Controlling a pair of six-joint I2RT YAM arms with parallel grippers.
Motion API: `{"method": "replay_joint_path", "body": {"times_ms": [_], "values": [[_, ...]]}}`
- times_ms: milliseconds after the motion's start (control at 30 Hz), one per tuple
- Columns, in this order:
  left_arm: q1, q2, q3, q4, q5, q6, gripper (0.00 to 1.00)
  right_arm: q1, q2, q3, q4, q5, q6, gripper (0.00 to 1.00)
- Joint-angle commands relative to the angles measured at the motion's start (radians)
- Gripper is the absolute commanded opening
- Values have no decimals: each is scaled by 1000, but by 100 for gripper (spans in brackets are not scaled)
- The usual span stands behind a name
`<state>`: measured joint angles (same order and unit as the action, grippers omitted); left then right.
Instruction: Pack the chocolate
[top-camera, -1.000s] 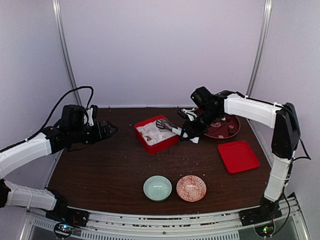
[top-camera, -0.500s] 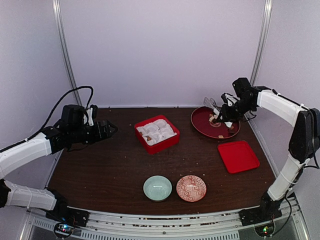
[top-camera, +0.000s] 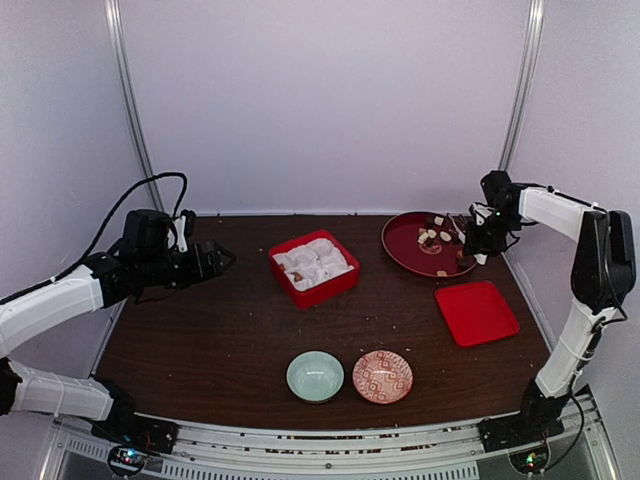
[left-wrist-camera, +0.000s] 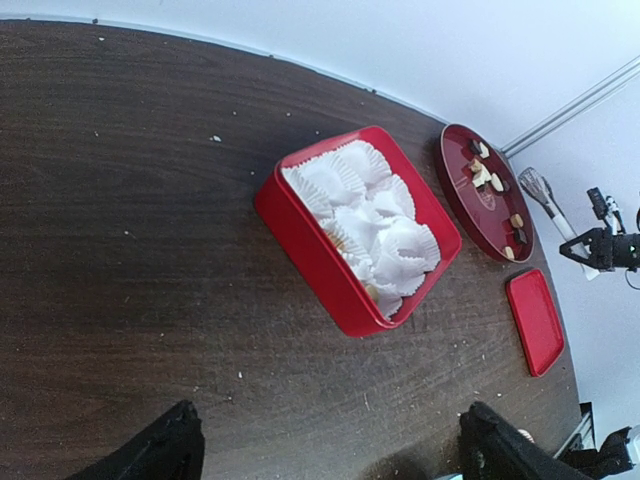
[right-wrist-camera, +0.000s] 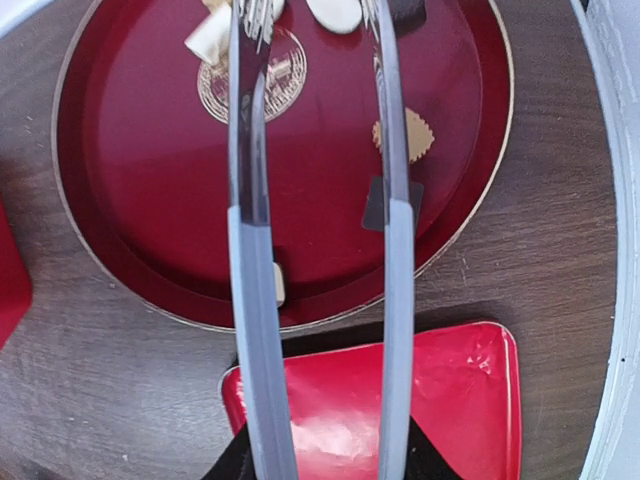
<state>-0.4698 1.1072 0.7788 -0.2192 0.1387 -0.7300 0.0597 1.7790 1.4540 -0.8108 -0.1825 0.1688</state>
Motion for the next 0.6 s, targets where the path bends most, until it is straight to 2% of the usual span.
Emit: {"method": "replay_joint_path", "body": {"times_ms": [0, 567], "values": [[12, -3, 4, 20, -4, 16, 91, -7, 55, 44, 7, 52, -36, 34], [16, 0, 7, 15, 1, 16, 91, -25, 219, 183, -22, 50, -58, 35]]}}
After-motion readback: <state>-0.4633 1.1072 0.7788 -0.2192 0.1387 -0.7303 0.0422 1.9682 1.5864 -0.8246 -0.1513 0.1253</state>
